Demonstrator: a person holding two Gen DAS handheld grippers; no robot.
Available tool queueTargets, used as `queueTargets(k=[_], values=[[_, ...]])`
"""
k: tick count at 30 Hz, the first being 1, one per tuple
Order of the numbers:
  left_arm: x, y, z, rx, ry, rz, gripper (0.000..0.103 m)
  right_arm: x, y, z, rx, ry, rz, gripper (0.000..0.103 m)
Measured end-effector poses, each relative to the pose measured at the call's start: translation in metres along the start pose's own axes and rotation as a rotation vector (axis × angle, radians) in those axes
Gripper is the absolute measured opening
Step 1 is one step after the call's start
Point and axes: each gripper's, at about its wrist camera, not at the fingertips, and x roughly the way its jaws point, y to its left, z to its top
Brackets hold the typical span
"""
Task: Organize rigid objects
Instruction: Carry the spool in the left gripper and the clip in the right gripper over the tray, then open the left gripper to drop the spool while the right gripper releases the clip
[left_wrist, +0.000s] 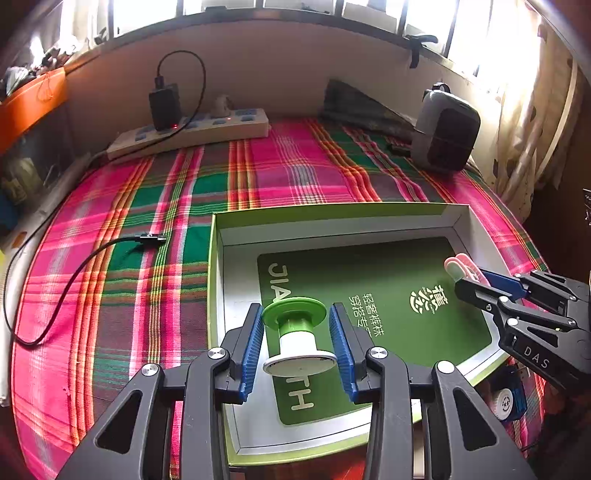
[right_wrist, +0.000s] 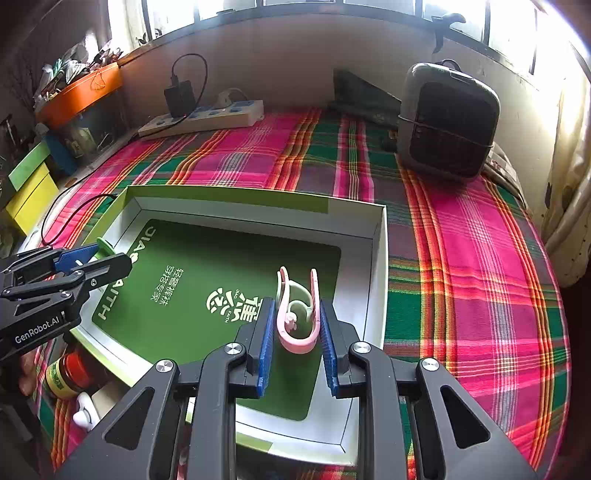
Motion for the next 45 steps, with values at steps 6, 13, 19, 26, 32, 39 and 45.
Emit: queueTargets(k=[6, 13, 19, 26, 32, 39, 45], values=[[0.001, -0.001, 0.001, 0.005, 0.002, 0.003, 0.036, 0.002, 0.001, -0.001, -0.008, 0.005, 0.001, 0.024], [0.001, -0.004, 0.0, 0.02, 0.003, 0.018, 0.036, 0.003, 0.003, 0.0, -0.011, -0.001, -0.008, 0.024], [0.002, -0.004, 0.001, 0.014, 0.003, 0.006, 0.036, 0.003, 0.003, 0.0, -0.004, -0.006, -0.01, 0.024], [-0.001, -0.004, 0.001, 0.015, -0.006, 0.008, 0.04, 0.002, 0.003, 0.0, 0.009, -0.013, -0.003, 0.027], [-0.007, -0.002, 0.001, 0.011, -0.019, 0.01, 0.045, -0.004, 0.006, -0.001, 0.011, -0.043, -0.002, 0.047], [-0.02, -0.001, -0.002, 0.011, -0.042, 0.004, 0.045, -0.014, 0.005, -0.004, 0.029, -0.063, -0.001, 0.048], [-0.031, 0.0, -0.008, 0.009, -0.059, 0.004, 0.045, -0.024, 0.005, -0.01, 0.044, -0.082, 0.001, 0.048]])
